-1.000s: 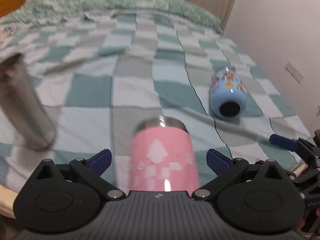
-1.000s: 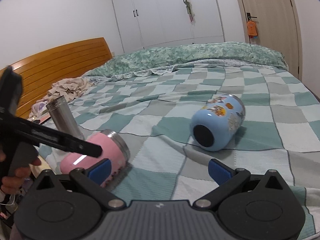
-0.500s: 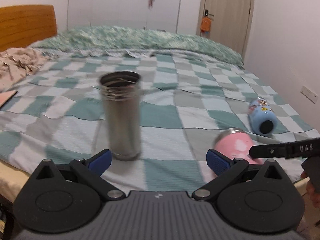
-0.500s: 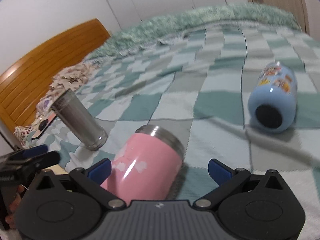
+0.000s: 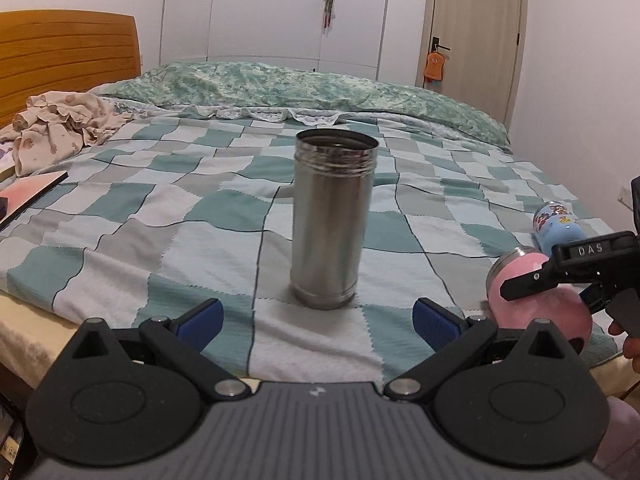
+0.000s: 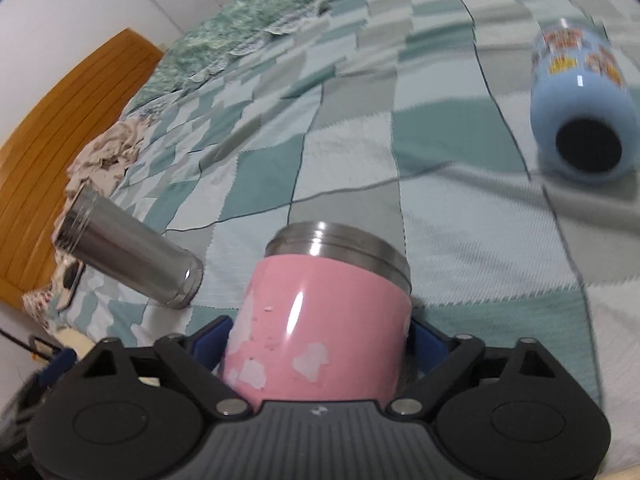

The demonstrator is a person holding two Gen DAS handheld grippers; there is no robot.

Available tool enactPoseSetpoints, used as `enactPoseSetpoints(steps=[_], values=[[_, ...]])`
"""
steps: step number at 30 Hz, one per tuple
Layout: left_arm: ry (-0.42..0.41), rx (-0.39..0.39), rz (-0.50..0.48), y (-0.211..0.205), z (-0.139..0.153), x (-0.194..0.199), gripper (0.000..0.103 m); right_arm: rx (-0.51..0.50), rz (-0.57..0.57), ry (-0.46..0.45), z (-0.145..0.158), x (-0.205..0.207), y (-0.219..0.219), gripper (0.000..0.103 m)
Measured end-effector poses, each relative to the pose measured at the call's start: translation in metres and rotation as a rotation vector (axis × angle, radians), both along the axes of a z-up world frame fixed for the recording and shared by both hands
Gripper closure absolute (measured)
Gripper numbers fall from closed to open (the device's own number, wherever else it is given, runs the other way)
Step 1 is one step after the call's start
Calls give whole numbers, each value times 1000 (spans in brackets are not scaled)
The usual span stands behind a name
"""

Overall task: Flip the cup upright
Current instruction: 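Rotate the right tool to turn the pink cup rim-up, then lower the upright pink cup beside the silver tumbler and open the right tool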

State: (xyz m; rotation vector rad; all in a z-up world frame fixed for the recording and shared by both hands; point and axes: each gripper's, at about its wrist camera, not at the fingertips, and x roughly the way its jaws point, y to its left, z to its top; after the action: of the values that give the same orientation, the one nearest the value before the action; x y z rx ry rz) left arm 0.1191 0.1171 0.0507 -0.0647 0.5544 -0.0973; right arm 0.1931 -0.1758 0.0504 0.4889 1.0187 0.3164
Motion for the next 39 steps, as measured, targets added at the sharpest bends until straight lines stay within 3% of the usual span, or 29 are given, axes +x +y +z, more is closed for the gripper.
enactPoseSetpoints(steps=[11, 17, 27, 33, 39], values=[[-6, -20, -5, 11, -5, -9, 0, 8, -15, -120, 4, -21, 1, 14], [-35, -37, -14, 11, -2, -18, 0, -12, 8, -281, 16, -43, 3, 16], [-106, -39, -16, 0, 2, -21, 0, -227, 84, -656, 58, -62, 44, 19], [-116, -31, 17, -1, -2, -10, 0, -351, 156, -767, 64, -40, 90, 19], [-122, -9, 43, 4, -8, -1, 0, -374, 181, -795, 48, -19, 121, 19]])
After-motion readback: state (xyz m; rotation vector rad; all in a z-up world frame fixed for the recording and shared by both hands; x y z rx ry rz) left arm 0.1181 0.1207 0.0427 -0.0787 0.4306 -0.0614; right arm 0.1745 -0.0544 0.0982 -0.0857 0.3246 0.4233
